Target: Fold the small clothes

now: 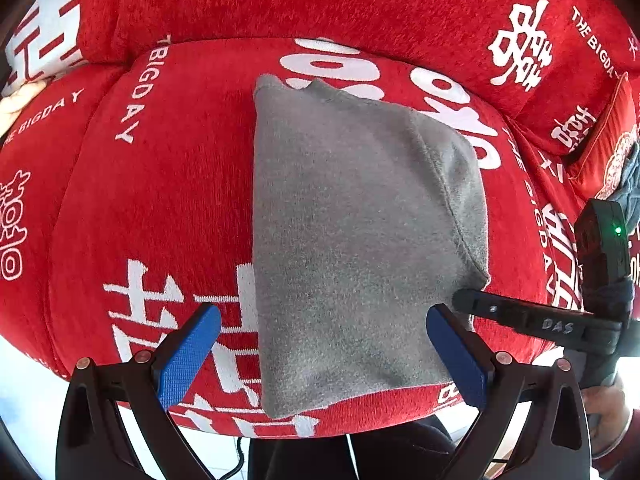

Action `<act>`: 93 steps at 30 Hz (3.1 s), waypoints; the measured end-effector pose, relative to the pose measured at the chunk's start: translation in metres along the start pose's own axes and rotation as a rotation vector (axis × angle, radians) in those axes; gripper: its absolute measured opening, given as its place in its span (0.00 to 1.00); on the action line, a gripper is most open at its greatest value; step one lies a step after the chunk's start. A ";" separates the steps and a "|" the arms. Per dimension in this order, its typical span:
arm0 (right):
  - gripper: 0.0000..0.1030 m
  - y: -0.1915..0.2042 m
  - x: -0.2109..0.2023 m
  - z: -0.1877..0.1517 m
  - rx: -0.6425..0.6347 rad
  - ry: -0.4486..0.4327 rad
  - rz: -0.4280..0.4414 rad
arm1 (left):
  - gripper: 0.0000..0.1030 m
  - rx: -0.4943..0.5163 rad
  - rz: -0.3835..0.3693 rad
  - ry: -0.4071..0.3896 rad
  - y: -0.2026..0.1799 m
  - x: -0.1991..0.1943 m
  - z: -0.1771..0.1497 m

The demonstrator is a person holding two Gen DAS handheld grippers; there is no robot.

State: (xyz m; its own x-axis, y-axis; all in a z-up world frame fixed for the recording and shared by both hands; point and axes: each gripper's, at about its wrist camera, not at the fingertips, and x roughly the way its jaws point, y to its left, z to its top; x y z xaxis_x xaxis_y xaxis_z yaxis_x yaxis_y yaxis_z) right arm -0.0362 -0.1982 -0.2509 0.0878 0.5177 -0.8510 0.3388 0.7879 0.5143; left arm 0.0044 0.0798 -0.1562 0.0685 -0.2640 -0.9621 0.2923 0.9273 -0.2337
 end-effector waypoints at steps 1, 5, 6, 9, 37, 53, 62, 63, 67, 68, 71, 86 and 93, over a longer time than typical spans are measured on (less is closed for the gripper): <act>0.33 -0.001 -0.003 -0.001 0.012 -0.004 0.002 | 1.00 0.001 0.000 -0.002 0.000 -0.002 0.000; 0.74 0.001 -0.023 -0.005 0.033 -0.021 -0.014 | 1.00 0.009 0.001 -0.012 -0.002 -0.014 0.002; 0.74 0.003 -0.026 -0.006 0.031 -0.023 -0.013 | 1.00 0.012 0.001 -0.010 -0.003 -0.018 0.002; 0.76 0.010 -0.040 -0.009 0.024 -0.016 -0.045 | 1.00 0.018 0.015 -0.002 -0.006 -0.027 0.002; 1.00 0.089 -0.110 -0.040 -0.032 -0.053 -0.364 | 1.00 0.033 0.172 0.095 -0.015 -0.090 -0.007; 1.00 0.098 -0.121 -0.043 -0.041 -0.063 -0.393 | 1.00 0.027 0.165 0.076 -0.021 -0.105 -0.009; 1.00 0.099 -0.123 -0.047 -0.038 -0.075 -0.403 | 1.00 0.027 0.162 0.073 -0.021 -0.108 -0.011; 1.00 0.100 -0.123 -0.047 -0.036 -0.076 -0.400 | 1.00 0.028 0.162 0.074 -0.021 -0.108 -0.011; 1.00 0.100 -0.123 -0.047 -0.034 -0.079 -0.401 | 1.00 0.034 0.164 0.076 -0.021 -0.109 -0.012; 1.00 0.100 -0.123 -0.047 -0.033 -0.079 -0.401 | 1.00 0.036 0.166 0.076 -0.021 -0.109 -0.012; 1.00 0.100 -0.123 -0.047 -0.033 -0.081 -0.400 | 1.00 0.037 0.166 0.077 -0.020 -0.109 -0.012; 1.00 0.102 -0.123 -0.047 -0.037 -0.085 -0.419 | 1.00 0.040 0.167 0.081 -0.020 -0.107 -0.012; 1.00 0.104 -0.120 -0.048 -0.036 -0.079 -0.423 | 1.00 0.043 0.158 0.083 -0.019 -0.106 -0.011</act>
State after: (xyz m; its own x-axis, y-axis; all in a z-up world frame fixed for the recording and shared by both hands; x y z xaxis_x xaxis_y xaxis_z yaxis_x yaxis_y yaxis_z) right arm -0.0565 -0.1626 -0.0898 0.0200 0.1203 -0.9925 0.3273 0.9373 0.1202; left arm -0.0187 0.0927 -0.0508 0.0386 -0.0917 -0.9950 0.3249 0.9428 -0.0743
